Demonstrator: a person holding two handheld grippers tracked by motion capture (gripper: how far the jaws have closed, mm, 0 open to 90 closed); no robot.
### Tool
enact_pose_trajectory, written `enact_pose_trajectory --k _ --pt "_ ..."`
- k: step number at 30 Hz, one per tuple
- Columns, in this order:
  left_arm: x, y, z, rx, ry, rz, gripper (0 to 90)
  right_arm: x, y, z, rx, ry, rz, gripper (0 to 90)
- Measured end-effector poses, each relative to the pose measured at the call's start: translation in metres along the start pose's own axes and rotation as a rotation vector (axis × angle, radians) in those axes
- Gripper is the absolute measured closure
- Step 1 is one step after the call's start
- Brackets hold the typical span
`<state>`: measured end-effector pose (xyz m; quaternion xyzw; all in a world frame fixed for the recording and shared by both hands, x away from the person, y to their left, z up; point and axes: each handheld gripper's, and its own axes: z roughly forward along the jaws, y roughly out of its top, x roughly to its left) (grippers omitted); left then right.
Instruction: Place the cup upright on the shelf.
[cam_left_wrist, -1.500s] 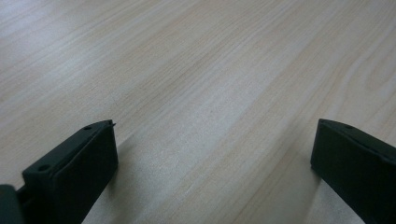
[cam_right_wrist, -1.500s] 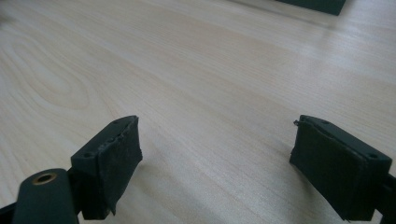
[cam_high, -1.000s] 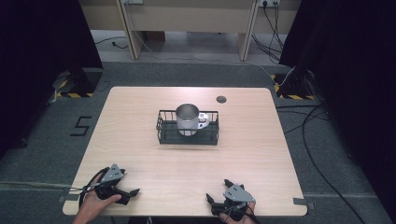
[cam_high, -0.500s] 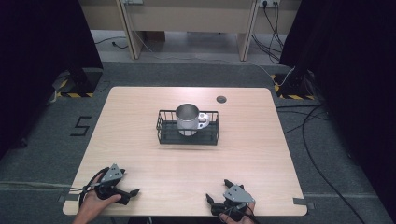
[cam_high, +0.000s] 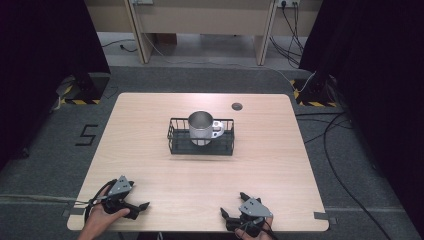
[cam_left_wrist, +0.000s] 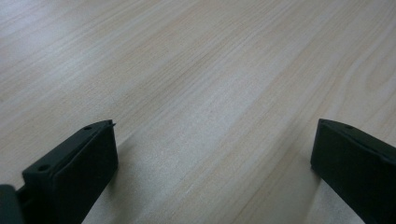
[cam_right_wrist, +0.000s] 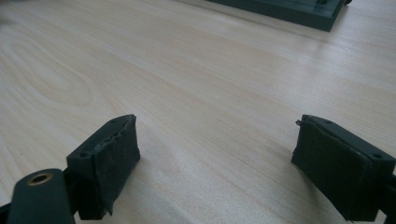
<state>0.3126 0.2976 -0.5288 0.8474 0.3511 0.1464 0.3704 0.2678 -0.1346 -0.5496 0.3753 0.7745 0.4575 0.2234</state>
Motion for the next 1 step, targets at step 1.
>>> enact_pose_trajectory --k 1 --pt "0.0 0.0 0.0 0.0 0.0 0.0 0.0 0.0003 0.0001 -0.0001 0.001 -0.001 0.001 14.1"
